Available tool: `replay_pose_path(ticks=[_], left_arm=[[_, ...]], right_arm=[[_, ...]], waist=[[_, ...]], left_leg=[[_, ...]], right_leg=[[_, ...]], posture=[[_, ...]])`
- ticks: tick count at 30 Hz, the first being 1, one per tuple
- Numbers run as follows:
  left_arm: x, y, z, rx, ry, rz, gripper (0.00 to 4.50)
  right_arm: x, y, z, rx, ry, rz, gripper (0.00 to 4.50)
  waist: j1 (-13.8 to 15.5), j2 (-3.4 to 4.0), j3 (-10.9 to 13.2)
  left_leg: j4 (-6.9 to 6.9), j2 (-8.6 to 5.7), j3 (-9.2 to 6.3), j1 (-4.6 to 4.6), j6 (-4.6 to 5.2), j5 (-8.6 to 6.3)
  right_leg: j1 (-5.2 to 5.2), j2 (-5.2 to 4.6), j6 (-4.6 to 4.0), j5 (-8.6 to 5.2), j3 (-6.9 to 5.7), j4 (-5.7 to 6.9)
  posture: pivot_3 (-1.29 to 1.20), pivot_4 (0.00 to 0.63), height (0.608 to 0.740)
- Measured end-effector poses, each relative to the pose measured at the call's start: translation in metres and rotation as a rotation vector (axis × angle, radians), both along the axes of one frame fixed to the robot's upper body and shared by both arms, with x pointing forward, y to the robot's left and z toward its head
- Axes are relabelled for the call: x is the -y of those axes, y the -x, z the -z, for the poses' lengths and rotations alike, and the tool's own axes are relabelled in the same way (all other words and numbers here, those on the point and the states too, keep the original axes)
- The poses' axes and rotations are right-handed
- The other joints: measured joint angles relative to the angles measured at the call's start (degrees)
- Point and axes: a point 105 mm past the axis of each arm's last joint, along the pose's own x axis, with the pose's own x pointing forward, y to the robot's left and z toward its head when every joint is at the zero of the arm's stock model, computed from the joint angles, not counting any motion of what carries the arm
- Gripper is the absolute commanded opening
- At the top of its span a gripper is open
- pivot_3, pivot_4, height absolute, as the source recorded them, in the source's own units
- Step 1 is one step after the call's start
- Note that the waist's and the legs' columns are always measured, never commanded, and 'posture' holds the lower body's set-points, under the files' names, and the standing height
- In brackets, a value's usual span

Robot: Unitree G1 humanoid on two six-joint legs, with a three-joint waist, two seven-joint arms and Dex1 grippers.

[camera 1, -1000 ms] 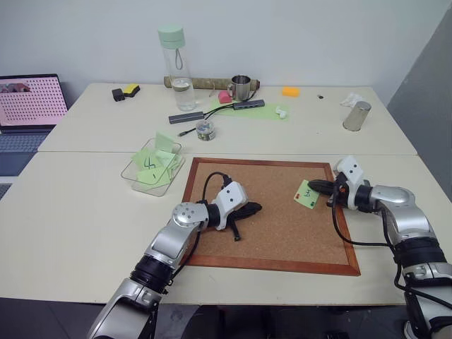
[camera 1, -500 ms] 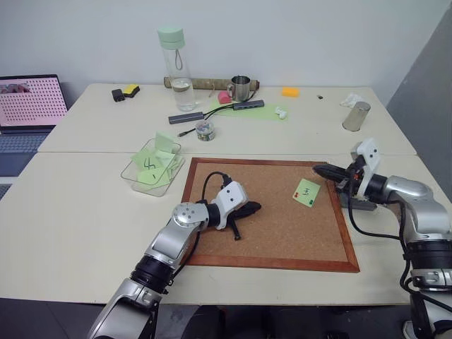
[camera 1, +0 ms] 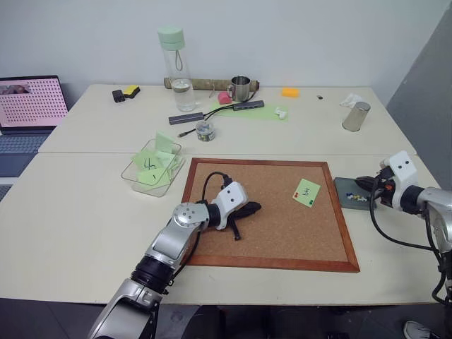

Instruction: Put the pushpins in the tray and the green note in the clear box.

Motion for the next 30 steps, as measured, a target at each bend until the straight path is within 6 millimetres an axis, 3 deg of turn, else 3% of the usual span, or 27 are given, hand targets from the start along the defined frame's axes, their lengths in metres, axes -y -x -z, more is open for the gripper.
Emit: replay_pose_path(ticks=[7, 11, 16, 22, 26, 30], left_arm=[[0.000, 0.000, 0.000, 0.001, -0.002, 0.002, 0.00], [0.000, 0.000, 0.000, 0.001, -0.002, 0.001, 0.00], [0.001, 0.001, 0.000, 0.001, -0.001, 0.005, 0.00], [0.000, 0.001, 0.001, 0.001, -0.004, 0.000, 0.00], [0.001, 0.001, 0.001, 0.003, -0.003, 0.003, 0.00], [0.001, 0.001, 0.001, 0.002, -0.003, 0.002, 0.00]], right_arm=[[0.005, -0.003, 0.006, -0.006, 0.004, 0.034, 2.32], [-0.006, -0.002, -0.002, 0.012, -0.024, -0.023, 3.23], [-0.043, 0.018, -0.019, 0.033, -0.033, -0.256, 3.23], [-0.092, 0.032, -0.001, -0.010, -0.068, -0.423, 3.23], [-0.106, 0.031, 0.012, -0.022, -0.087, -0.444, 3.23], [-0.105, 0.028, 0.015, -0.018, -0.083, -0.435, 3.23]], waist=[[-0.01, 0.01, -0.01], [-0.01, 0.03, -0.01], [0.04, -0.02, -0.03], [0.02, -0.03, -0.05], [0.02, -0.04, -0.05], [0.02, -0.04, -0.05]], left_leg=[[0.00, 0.00, 0.01, 0.00, 0.00, 0.00], [0.00, 0.00, 0.00, 0.00, 0.00, 0.00], [-0.01, 0.01, -0.08, -0.03, 0.01, 0.00], [0.01, 0.00, -0.09, 0.02, 0.01, 0.00], [0.01, 0.00, -0.09, 0.00, 0.00, 0.00], [0.01, 0.00, -0.10, 0.01, -0.01, 0.00]], right_leg=[[0.00, 0.00, 0.00, 0.00, 0.00, 0.00], [0.00, 0.00, 0.00, 0.00, 0.00, 0.00], [0.01, 0.02, 0.02, -0.01, -0.05, -0.04], [0.04, 0.02, 0.05, 0.00, -0.03, 0.00], [0.03, 0.02, 0.05, 0.00, -0.03, -0.04], [0.03, 0.02, 0.05, 0.00, -0.04, -0.04]], posture=[[0.00, 0.150, 0.740], [0.00, 0.150, 0.740], [0.00, 0.150, 0.740], [0.00, 0.150, 0.740], [0.00, 0.150, 0.740], [0.00, 0.150, 0.740]])
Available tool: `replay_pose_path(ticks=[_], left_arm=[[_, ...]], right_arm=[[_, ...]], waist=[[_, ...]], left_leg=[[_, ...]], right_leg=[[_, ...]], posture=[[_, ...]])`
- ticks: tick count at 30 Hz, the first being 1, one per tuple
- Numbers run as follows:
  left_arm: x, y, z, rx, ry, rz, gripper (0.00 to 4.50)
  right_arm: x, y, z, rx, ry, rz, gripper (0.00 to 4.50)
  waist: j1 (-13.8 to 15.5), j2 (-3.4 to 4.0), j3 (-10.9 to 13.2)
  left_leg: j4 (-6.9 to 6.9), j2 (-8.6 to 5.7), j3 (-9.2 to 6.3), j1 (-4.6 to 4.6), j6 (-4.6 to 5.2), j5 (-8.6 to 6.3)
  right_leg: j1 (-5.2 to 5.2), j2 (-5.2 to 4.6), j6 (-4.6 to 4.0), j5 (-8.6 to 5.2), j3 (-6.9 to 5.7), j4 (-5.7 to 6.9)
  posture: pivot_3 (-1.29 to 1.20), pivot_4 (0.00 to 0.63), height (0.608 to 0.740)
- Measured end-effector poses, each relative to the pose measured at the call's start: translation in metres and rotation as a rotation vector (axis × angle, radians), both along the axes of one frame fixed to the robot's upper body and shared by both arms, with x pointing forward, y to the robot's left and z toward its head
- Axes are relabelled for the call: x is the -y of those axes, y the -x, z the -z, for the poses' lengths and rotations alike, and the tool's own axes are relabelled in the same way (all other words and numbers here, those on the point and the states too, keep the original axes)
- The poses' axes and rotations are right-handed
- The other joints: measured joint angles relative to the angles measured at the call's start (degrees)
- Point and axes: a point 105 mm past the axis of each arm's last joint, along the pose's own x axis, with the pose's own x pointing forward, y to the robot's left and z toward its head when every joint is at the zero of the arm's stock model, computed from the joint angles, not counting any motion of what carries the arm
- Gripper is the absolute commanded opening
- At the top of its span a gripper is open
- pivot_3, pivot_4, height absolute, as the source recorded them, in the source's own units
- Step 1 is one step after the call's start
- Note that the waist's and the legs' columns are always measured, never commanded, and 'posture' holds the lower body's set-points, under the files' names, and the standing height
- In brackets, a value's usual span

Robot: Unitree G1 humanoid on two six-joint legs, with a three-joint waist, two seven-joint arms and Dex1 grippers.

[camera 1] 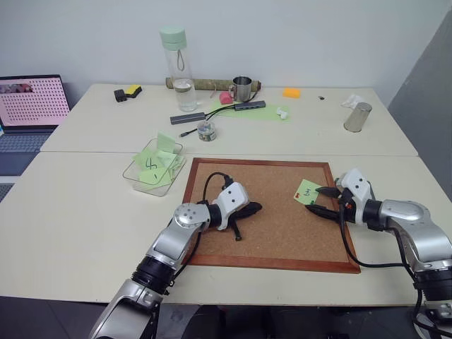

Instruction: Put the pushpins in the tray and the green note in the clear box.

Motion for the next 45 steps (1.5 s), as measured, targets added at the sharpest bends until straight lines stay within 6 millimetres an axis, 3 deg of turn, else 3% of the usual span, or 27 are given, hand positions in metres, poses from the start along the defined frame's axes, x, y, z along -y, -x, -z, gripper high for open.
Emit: replay_pose_path(ticks=[16, 26, 30, 37, 41, 45], left_arm=[[0.000, 0.003, 0.001, -0.002, 0.002, -0.001, 0.00], [0.000, 0.003, 0.001, 0.000, 0.003, -0.001, 0.00], [0.000, 0.003, 0.001, 0.000, 0.003, -0.002, 0.00], [0.000, 0.003, 0.001, -0.001, 0.001, -0.002, 0.00], [0.000, 0.002, 0.001, -0.001, 0.001, -0.001, 0.00], [0.000, 0.002, 0.001, 0.000, 0.001, -0.001, 0.00]], right_arm=[[0.000, 0.001, 0.013, -0.031, -0.035, 0.010, 0.10], [0.001, 0.005, 0.012, -0.060, -0.105, 0.029, 0.03], [0.001, 0.004, -0.011, -0.020, -0.205, 0.044, 0.03], [0.014, 0.003, -0.029, -0.021, -0.310, 0.114, 0.03], [0.028, -0.002, -0.036, 0.006, -0.264, 0.185, 0.03], [0.064, -0.012, -0.033, 0.027, -0.143, 0.346, 0.03]], waist=[[-0.01, 0.00, 0.00], [0.00, 0.00, 0.00], [0.02, 0.01, 0.00], [0.03, 0.01, -0.01], [0.02, 0.01, -0.01], [0.02, 0.00, -0.02]], left_leg=[[-0.01, 0.00, 0.00, 0.00, 0.00, 0.00], [-0.01, 0.00, 0.00, -0.01, 0.00, 0.00], [-0.01, 0.00, -0.02, -0.01, 0.01, 0.00], [-0.01, 0.00, -0.02, 0.00, 0.01, -0.01], [-0.01, 0.00, 0.00, -0.01, 0.01, -0.01], [-0.01, 0.00, 0.00, 0.00, 0.01, -0.01]], right_leg=[[0.00, 0.00, 0.00, 0.00, 0.00, 0.00], [0.00, 0.00, 0.00, 0.00, 0.00, 0.00], [0.00, 0.00, 0.00, 0.00, 0.00, 0.00], [0.00, 0.00, 0.00, 0.00, 0.00, 0.01], [0.00, 0.00, 0.00, 0.00, 0.01, 0.01], [0.01, 0.00, 0.00, 0.00, 0.00, 0.01]], posture=[[0.00, 0.150, 0.740], [0.00, 0.150, 0.740], [0.00, 0.150, 0.740], [0.00, 0.150, 0.740], [0.00, 0.150, 0.740], [0.00, 0.150, 0.740]])
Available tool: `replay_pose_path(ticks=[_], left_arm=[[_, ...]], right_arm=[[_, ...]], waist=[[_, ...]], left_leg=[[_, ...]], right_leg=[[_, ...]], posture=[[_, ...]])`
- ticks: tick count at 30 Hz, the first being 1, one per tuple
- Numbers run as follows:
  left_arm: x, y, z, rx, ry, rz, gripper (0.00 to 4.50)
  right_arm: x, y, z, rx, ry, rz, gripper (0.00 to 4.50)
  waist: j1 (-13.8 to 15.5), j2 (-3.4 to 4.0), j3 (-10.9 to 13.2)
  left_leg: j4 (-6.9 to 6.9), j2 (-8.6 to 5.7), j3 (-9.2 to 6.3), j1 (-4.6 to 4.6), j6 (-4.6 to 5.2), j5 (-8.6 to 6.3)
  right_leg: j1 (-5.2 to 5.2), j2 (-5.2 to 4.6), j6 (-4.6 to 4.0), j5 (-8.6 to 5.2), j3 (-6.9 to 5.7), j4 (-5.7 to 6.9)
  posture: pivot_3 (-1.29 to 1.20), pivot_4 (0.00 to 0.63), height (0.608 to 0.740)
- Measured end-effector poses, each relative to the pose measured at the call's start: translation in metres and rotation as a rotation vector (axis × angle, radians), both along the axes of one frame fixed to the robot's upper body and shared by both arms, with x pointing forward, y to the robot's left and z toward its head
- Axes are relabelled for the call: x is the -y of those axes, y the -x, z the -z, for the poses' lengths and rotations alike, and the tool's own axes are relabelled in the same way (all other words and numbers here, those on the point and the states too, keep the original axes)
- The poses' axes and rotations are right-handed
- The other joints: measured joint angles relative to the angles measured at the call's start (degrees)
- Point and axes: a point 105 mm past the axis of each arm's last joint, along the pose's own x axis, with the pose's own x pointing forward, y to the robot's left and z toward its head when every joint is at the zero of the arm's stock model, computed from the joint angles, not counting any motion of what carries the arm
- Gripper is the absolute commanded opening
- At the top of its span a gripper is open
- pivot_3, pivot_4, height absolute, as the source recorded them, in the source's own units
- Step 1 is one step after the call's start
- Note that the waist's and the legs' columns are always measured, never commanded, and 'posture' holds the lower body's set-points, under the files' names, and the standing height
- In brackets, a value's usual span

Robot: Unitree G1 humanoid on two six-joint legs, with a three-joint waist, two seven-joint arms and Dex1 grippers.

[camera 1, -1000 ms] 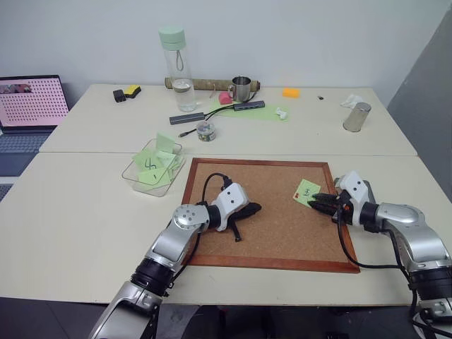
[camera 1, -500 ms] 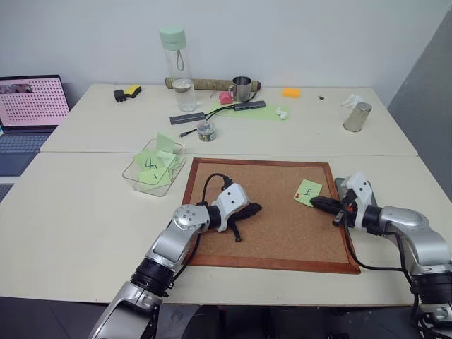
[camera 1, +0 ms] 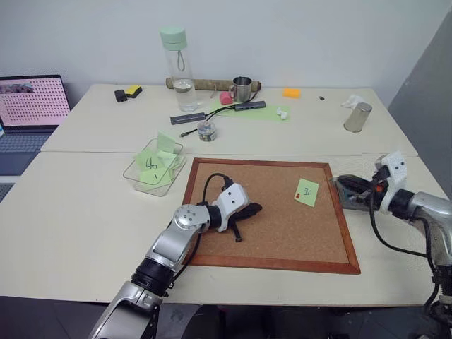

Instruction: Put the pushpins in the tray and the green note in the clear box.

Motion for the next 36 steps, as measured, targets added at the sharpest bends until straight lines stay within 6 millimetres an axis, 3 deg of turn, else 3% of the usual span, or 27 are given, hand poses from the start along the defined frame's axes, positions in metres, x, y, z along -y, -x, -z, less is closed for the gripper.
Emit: replay_pose_path(ticks=[4, 8, 13, 17, 22, 28, 34, 36], left_arm=[[0.000, 0.000, 0.001, -0.001, -0.001, 0.001, 0.00], [0.000, 0.000, 0.001, 0.000, -0.002, 0.001, 0.00], [-0.001, 0.000, 0.000, 0.003, -0.005, 0.001, 0.00], [-0.001, 0.001, 0.000, 0.003, -0.006, 0.002, 0.00], [-0.002, 0.001, 0.001, 0.004, -0.008, 0.001, 0.00], [-0.001, 0.001, 0.001, 0.004, -0.008, 0.002, 0.00], [0.000, 0.001, 0.000, 0.005, -0.006, 0.004, 0.00], [0.000, 0.002, 0.001, 0.005, -0.006, 0.003, 0.00]], right_arm=[[0.022, -0.001, 0.022, -0.077, 0.043, 0.102, 0.69], [0.030, -0.002, 0.031, -0.105, 0.075, 0.139, 1.55], [0.028, -0.008, 0.022, -0.069, 0.078, 0.131, 2.67], [0.016, -0.006, 0.010, -0.033, 0.077, 0.054, 3.51], [-0.034, 0.008, -0.002, 0.026, 0.120, -0.208, 3.51], [-0.086, 0.012, 0.022, 0.011, 0.104, -0.369, 3.51], [-0.092, -0.003, 0.029, 0.014, 0.072, -0.351, 3.51], [-0.090, -0.006, 0.032, 0.008, 0.065, -0.343, 3.15]], waist=[[-0.01, 0.03, -0.02], [-0.01, 0.04, -0.02], [-0.03, 0.05, -0.03], [-0.02, 0.05, -0.03], [-0.06, 0.04, -0.04], [-0.05, 0.02, -0.05], [-0.07, 0.02, -0.05], [-0.08, 0.02, -0.05]], left_leg=[[0.00, 0.00, 0.03, 0.00, 0.00, 0.00], [0.00, 0.00, 0.04, 0.00, 0.00, 0.00], [0.00, 0.00, 0.03, 0.00, 0.00, 0.00], [0.00, 0.00, 0.03, 0.00, 0.00, 0.00], [-0.01, 0.01, 0.00, 0.01, 0.00, 0.00], [0.00, 0.00, 0.00, 0.02, 0.00, 0.00], [0.00, 0.00, -0.01, 0.02, -0.01, 0.01], [0.00, 0.00, -0.01, 0.02, -0.01, 0.01]], right_leg=[[0.00, 0.00, 0.00, 0.00, 0.02, 0.01], [0.00, 0.00, 0.00, 0.00, 0.03, 0.01], [0.00, 0.00, 0.00, 0.00, 0.02, 0.01], [0.00, 0.00, 0.00, 0.00, 0.02, 0.01], [0.01, 0.02, 0.00, 0.00, 0.00, 0.01], [0.01, 0.01, 0.00, 0.00, 0.01, 0.01], [-0.01, 0.01, 0.00, 0.00, 0.00, -0.01], [-0.01, 0.01, 0.00, 0.00, 0.00, -0.02]], posture=[[0.00, 0.150, 0.740], [0.00, 0.150, 0.740], [0.00, 0.150, 0.740], [0.00, 0.150, 0.740], [0.00, 0.150, 0.740], [0.00, 0.150, 0.740], [0.00, 0.150, 0.740], [0.00, 0.150, 0.740]])
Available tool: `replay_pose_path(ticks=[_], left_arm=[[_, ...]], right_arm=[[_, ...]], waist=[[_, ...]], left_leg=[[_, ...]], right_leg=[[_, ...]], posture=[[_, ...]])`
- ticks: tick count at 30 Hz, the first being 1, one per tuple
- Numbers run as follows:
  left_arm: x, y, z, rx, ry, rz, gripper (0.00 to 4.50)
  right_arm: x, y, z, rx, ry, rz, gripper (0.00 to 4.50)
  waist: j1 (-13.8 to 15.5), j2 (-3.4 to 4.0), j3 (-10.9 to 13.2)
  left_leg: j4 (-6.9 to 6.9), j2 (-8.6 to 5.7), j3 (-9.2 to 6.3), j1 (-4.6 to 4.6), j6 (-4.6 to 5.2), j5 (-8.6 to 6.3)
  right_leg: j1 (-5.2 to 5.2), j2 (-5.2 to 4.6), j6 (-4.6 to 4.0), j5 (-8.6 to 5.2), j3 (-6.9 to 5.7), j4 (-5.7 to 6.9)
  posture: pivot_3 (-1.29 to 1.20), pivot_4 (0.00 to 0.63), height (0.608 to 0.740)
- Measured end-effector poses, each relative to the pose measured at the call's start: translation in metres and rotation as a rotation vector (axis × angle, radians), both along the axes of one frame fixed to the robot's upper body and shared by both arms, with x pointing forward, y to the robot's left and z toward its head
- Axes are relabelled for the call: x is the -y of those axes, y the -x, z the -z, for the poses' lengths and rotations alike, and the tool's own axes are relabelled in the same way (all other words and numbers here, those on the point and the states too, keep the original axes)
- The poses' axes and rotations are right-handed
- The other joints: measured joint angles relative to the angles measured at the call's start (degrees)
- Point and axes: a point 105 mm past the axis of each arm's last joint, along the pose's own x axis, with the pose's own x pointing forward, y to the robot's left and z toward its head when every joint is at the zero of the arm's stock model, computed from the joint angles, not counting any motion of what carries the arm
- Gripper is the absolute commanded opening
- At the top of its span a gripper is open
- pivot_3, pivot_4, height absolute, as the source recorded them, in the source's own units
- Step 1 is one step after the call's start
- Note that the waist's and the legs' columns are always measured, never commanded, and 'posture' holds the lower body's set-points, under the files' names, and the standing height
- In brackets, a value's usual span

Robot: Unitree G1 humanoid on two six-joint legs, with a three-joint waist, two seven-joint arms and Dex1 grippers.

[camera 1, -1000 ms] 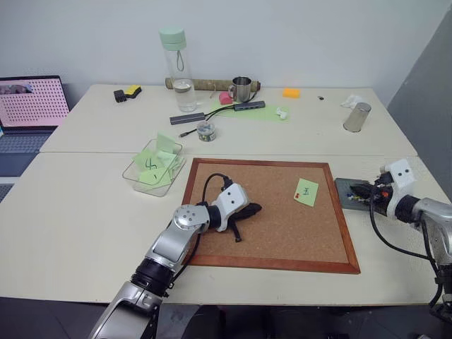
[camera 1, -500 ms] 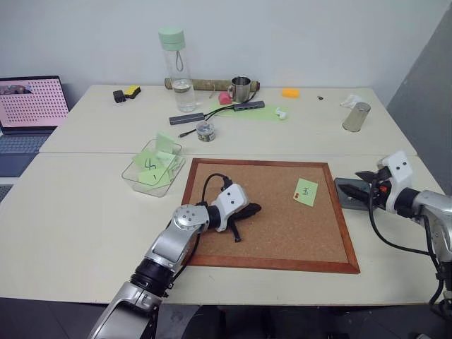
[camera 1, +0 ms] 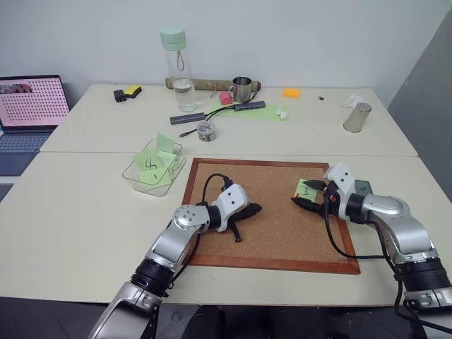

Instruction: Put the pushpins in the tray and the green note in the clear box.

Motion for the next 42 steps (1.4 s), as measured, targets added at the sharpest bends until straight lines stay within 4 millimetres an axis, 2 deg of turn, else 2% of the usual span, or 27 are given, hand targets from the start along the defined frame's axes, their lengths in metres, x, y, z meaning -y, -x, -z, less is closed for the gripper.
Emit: replay_pose_path(ticks=[1, 3, 11, 15, 23, 28, 32, 36, 40, 42], left_arm=[[0.000, 0.000, 0.000, 0.001, -0.002, -0.001, 0.00], [0.000, 0.000, 0.000, 0.003, -0.005, -0.001, 0.00], [0.000, 0.000, 0.000, 0.004, -0.006, -0.002, 0.00], [0.000, 0.001, 0.000, 0.004, -0.005, -0.003, 0.00], [-0.001, 0.001, 0.000, 0.000, -0.001, -0.008, 0.00], [0.001, -0.001, 0.000, -0.016, 0.025, -0.040, 0.00], [0.001, -0.003, -0.001, -0.063, 0.063, -0.064, 0.00], [-0.004, -0.005, -0.011, -0.190, 0.160, -0.111, 0.65], [-0.015, -0.009, -0.058, -0.303, 0.402, -0.127, 1.44], [-0.016, -0.008, -0.068, -0.328, 0.450, -0.119, 1.71]], right_arm=[[0.001, -0.001, 0.002, -0.009, -0.007, 0.005, 3.07], [0.001, -0.003, 0.007, -0.022, -0.021, 0.012, 2.46], [0.002, -0.003, 0.014, -0.043, -0.040, 0.008, 0.77], [-0.001, -0.002, 0.015, -0.048, -0.050, -0.009, 0.07], [-0.004, 0.001, 0.010, -0.036, -0.051, -0.029, 0.07], [-0.010, 0.008, -0.020, 0.073, 0.000, -0.120, 0.07], [-0.013, 0.013, -0.028, 0.115, 0.051, -0.175, 0.07], [-0.014, 0.019, -0.036, 0.186, 0.155, -0.243, 0.00], [-0.014, 0.023, -0.041, 0.300, 0.294, -0.314, 0.00], [-0.018, 0.024, -0.040, 0.333, 0.317, -0.341, 0.00]], waist=[[-0.01, 0.00, 0.00], [-0.01, 0.00, 0.00], [-0.02, 0.00, 0.00], [-0.02, 0.01, 0.00], [-0.02, 0.01, 0.00], [0.06, 0.02, -0.01], [0.18, 0.00, -0.01], [0.02, -0.04, 0.08], [-0.05, -0.06, 0.09], [-0.06, -0.06, 0.09]], left_leg=[[0.00, 0.00, 0.00, 0.00, 0.00, 0.00], [-0.01, 0.00, 0.00, 0.00, 0.00, 0.00], [-0.01, 0.00, 0.00, 0.00, 0.00, 0.00], [-0.01, 0.00, 0.00, 0.00, 0.00, 0.00], [-0.01, 0.00, 0.00, 0.00, 0.00, 0.00], [0.00, -0.01, -0.02, 0.00, 0.00, 0.00], [0.02, -0.03, -0.03, -0.02, 0.01, 0.00], [0.03, -0.02, -0.07, -0.13, 0.00, 0.00], [0.03, 0.00, -0.10, -0.17, -0.04, 0.02], [0.03, -0.01, -0.10, -0.15, -0.07, 0.04]], right_leg=[[0.00, 0.00, 0.00, 0.00, 0.00, 0.00], [0.00, 0.00, 0.00, 0.00, 0.00, 0.00], [0.00, 0.00, 0.00, 0.00, 0.00, 0.00], [0.00, 0.00, 0.00, 0.00, 0.00, 0.01], [-0.01, 0.00, 0.00, 0.00, 0.00, 0.01], [0.02, 0.00, 0.00, 0.00, -0.01, 0.01], [0.02, -0.02, 0.01, 0.00, -0.02, 0.01], [-0.10, -0.01, 0.00, 0.00, -0.05, 0.04], [-0.12, -0.01, 0.01, 0.00, -0.11, 0.02], [-0.11, -0.01, 0.01, 0.00, -0.10, 0.01]], posture=[[0.00, 0.150, 0.740], [0.00, 0.150, 0.740], [0.00, 0.150, 0.740], [0.00, 0.150, 0.740], [0.00, 0.150, 0.740], [0.00, 0.150, 0.740], [0.00, 0.150, 0.740], [0.00, 0.150, 0.740], [0.00, 0.150, 0.740], [0.00, 0.150, 0.740]])
